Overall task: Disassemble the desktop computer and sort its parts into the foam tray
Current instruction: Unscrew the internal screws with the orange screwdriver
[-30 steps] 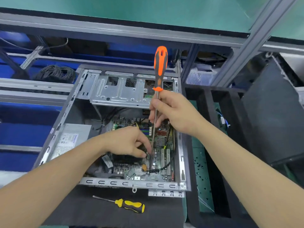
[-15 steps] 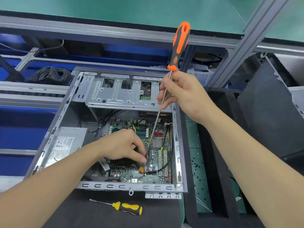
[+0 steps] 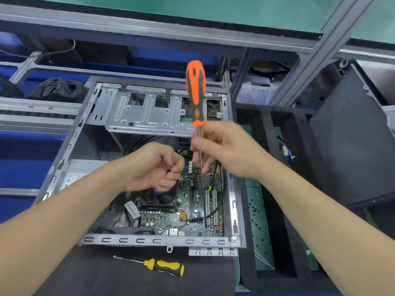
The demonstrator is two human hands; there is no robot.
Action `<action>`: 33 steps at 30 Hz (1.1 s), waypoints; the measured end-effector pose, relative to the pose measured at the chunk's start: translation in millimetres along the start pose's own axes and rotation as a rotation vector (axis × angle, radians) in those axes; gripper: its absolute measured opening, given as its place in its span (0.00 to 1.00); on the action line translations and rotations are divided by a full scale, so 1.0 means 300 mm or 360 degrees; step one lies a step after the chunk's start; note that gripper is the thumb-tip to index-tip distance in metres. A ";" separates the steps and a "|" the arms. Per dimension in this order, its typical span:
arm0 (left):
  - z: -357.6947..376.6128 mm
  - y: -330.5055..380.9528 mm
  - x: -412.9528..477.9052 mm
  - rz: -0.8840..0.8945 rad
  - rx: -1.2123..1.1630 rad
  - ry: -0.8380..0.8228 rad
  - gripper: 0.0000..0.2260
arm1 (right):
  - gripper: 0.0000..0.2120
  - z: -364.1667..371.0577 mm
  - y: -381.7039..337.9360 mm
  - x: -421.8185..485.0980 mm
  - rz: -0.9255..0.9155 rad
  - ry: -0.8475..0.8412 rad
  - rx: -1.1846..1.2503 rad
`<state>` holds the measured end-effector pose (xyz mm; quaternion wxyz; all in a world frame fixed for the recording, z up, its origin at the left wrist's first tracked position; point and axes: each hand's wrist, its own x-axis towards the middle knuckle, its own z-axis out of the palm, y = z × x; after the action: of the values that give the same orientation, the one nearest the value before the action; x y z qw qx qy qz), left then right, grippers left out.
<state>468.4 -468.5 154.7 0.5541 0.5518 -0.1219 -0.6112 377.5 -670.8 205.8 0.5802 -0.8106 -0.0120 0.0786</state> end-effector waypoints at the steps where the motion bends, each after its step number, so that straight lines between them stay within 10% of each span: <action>1: 0.005 0.008 0.011 0.0019 -0.0026 0.0006 0.07 | 0.08 0.019 0.013 -0.008 0.0011 -0.0028 -0.0037; 9: 0.050 -0.022 0.066 0.0247 0.0265 0.0018 0.07 | 0.08 0.039 0.042 -0.041 0.0033 -0.0049 -0.0226; 15: 0.046 -0.017 0.045 0.0429 0.1312 -0.0142 0.12 | 0.08 0.031 0.055 -0.044 -0.0005 -0.0009 -0.0267; 33: 0.053 -0.027 0.087 0.0462 0.1243 -0.0074 0.19 | 0.08 0.034 0.054 -0.045 -0.0004 -0.0028 -0.0223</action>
<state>457.0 -494.1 140.2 0.3808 0.6837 -0.4334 -0.4469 361.6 -668.1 188.9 0.5219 -0.8485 -0.0236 0.0839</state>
